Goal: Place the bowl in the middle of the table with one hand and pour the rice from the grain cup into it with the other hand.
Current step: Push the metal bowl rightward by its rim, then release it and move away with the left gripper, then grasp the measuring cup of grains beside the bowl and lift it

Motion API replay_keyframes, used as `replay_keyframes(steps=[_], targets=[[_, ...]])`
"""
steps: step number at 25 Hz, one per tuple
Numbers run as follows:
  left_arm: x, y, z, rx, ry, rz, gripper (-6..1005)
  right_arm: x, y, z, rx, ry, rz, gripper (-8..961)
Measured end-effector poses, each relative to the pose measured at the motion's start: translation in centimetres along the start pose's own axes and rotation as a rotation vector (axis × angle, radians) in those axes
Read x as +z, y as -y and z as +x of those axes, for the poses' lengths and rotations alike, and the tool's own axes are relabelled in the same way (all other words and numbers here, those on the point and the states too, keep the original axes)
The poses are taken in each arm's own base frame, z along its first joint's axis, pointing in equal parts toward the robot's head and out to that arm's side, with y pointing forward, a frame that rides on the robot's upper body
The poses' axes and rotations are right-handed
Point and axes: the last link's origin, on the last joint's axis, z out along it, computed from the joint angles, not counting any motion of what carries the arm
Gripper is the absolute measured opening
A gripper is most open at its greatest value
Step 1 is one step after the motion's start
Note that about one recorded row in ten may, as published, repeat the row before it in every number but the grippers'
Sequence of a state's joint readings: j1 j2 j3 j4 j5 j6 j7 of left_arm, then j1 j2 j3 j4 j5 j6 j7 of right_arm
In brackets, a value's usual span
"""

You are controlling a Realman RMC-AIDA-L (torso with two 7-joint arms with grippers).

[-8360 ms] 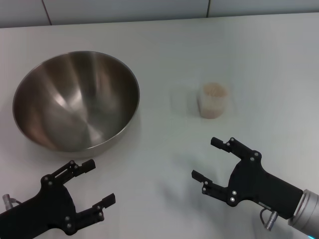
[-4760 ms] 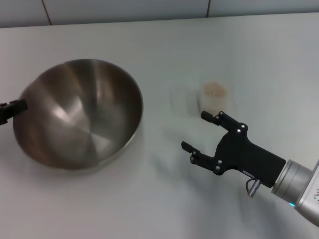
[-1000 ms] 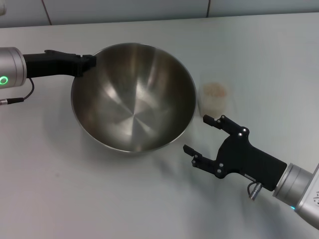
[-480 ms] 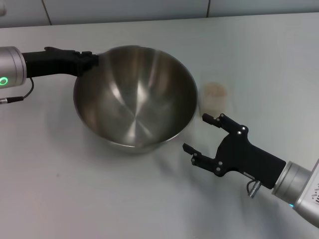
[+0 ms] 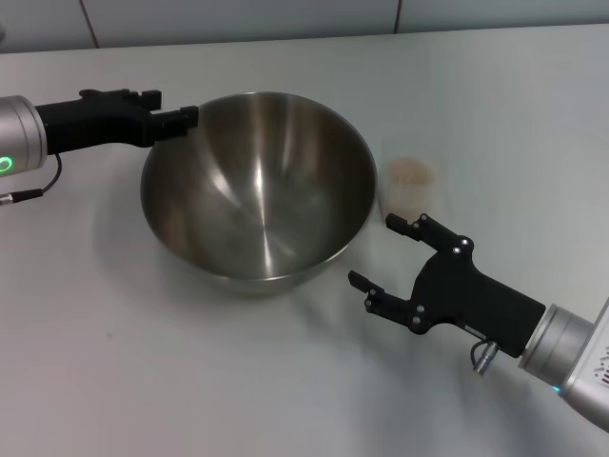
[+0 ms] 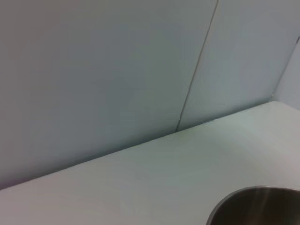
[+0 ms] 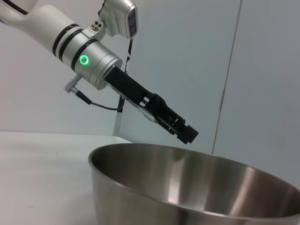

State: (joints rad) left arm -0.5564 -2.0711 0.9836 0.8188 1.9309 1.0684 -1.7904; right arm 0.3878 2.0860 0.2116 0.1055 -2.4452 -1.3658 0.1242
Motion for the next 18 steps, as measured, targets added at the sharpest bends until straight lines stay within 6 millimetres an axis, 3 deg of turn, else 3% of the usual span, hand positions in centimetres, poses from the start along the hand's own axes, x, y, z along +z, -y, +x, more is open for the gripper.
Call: replay_keyframes(steps=[5,9,13,18], targets=[[-1.0,0.2,0.7,-0.009,-0.074,0.001,614,0.0,0.1,0.0,-0.001,-0.001,0.003,796],[-3.0,0.3,1.7,0.046,-0.219,0.003,701,0.2,0.3,-0.1,0.0,0.004,0.015,796],[-5.0,-1.3,2.0,0.201,-0.358,-0.085,797,0.4,1.0,-0.3,0.004,0.016,0.052,795],[-6.9,-3.0,0.4,0.378,-0.387,-0.185,795,0.8,1.7,-0.7,0.005,0.031,0.085,795]])
